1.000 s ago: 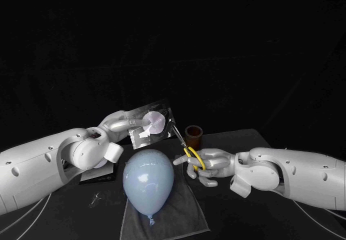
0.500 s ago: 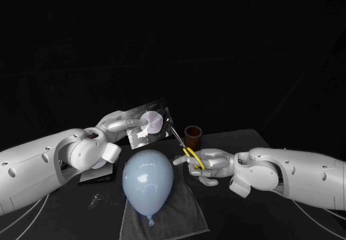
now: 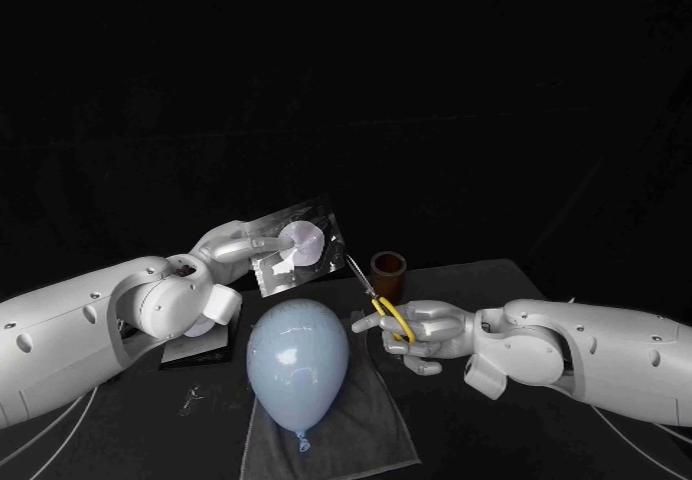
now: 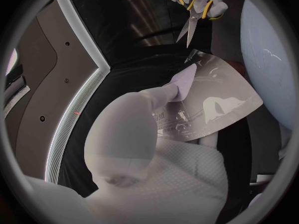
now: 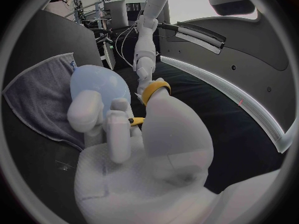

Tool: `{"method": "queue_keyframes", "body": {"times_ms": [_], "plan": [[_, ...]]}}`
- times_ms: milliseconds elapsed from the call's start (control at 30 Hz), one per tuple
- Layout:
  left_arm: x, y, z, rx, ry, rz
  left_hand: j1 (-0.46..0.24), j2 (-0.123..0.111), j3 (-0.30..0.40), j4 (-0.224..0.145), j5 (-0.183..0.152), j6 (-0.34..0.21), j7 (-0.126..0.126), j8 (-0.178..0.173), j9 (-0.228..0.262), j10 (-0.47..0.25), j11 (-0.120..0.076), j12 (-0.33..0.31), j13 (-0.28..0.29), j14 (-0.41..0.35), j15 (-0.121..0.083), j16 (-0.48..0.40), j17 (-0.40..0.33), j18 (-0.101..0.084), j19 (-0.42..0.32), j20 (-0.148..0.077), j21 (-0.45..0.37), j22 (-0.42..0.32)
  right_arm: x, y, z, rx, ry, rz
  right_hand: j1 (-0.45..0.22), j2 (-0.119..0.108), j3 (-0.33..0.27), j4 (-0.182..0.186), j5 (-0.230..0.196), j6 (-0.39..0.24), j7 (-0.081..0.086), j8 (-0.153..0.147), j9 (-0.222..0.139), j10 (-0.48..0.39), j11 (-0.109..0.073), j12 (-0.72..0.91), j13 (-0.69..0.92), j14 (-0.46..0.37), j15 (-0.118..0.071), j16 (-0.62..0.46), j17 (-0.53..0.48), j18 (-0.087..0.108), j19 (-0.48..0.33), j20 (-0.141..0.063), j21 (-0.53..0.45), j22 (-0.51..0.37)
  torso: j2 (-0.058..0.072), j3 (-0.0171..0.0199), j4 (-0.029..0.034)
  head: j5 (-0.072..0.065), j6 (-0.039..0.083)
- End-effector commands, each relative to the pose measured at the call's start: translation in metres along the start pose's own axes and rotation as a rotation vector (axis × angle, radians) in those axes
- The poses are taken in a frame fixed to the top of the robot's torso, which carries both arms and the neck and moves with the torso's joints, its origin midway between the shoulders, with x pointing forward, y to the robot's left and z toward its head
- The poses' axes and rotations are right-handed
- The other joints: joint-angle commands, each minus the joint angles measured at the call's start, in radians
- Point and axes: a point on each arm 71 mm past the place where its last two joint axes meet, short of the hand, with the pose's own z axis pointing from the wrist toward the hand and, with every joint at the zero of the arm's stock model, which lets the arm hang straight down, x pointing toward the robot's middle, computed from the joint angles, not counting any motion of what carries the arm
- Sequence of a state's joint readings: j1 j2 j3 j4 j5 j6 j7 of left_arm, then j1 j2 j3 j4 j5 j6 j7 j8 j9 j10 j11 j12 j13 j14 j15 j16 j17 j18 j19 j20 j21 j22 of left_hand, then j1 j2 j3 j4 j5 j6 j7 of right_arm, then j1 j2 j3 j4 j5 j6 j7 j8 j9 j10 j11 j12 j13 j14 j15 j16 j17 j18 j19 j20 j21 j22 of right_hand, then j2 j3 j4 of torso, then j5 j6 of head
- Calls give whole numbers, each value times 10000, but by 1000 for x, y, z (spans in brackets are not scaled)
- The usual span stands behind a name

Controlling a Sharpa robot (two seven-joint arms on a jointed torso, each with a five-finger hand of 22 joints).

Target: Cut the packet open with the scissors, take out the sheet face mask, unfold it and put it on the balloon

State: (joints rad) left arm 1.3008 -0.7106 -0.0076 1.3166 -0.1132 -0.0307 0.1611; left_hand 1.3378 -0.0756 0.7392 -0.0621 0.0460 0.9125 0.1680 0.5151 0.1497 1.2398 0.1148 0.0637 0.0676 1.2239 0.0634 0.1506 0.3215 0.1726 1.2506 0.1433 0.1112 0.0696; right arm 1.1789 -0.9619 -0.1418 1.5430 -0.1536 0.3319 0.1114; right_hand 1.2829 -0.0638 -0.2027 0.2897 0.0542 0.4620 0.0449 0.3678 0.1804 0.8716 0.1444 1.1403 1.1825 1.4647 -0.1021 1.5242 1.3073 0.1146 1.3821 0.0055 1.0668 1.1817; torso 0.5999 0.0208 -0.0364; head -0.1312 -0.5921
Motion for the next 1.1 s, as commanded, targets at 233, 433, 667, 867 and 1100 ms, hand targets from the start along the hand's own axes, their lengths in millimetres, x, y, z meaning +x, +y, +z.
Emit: {"method": "queue_keyframes", "body": {"times_ms": [233, 433, 667, 867, 1100], "plan": [[3, -5, 0, 414, 25, -474, 30, 101, 24, -51, 57, 5, 88, 26, 2321, 78, -20, 7, -3, 22, -46, -45, 22, 107, 76, 14, 55, 5, -1, -7, 2, 117, -42, 113, 24, 69, -48, -1, -53, -4728, -388, 84, 13, 4194, -2019, 2167, 1401, 767, -80, 4, 1628, -50, -17, -30, -35, -70, 0, 10, 0, -28, -3], [6, -5, 0, 381, 136, -537, 30, 101, 24, -51, 57, 5, 89, 26, 2322, 78, -20, 7, -2, 22, -46, -45, 22, 107, 76, 14, 56, 5, -2, -11, 3, 188, -61, 133, 22, 69, -50, 0, -53, -4725, -389, 69, 5, 4163, -2020, 2148, 1379, 756, -80, -12, 1592, -32, -50, -31, -118, -134, -6, 16, 9, -23, -3], [7, -5, 0, 317, 181, -552, 29, 103, 23, -55, 57, 4, 89, 23, 2333, 79, -20, 7, -2, 23, -46, -46, 27, 107, 76, 14, 56, 5, 0, -12, 3, 162, -40, 92, 21, 99, -50, 0, -53, -4716, -384, 93, 9, 4098, -2019, 2124, 1348, 735, -78, -38, 1539, -12, -99, -31, -223, -212, 4, 27, 3, 1, -17], [7, -4, 0, 278, 196, -551, 29, 103, 23, -55, 57, 4, 89, 23, 2333, 79, -20, 7, -2, 23, -46, -46, 27, 107, 76, 14, 56, 5, 2, -10, 1, 84, 3, 26, 26, 120, -50, -4, -53, -4710, -381, 86, 2, 4077, -2017, 2121, 1343, 727, -77, -47, 1520, -6, -118, -30, -260, -238, -2, 25, -6, -17, -24], [7, -4, 0, 271, 221, -550, 29, 103, 23, -55, 57, 4, 89, 23, 2333, 79, -20, 7, -2, 23, -46, -46, 27, 107, 76, 14, 56, 5, 4, -7, 0, -20, 63, 1, 56, 149, -59, -22, -53, -4700, -381, 81, -9, 4047, -2015, 2125, 1346, 706, -74, -71, 1472, 5, -153, -29, -322, -281, -2, 22, -5, -47, -38]]}}
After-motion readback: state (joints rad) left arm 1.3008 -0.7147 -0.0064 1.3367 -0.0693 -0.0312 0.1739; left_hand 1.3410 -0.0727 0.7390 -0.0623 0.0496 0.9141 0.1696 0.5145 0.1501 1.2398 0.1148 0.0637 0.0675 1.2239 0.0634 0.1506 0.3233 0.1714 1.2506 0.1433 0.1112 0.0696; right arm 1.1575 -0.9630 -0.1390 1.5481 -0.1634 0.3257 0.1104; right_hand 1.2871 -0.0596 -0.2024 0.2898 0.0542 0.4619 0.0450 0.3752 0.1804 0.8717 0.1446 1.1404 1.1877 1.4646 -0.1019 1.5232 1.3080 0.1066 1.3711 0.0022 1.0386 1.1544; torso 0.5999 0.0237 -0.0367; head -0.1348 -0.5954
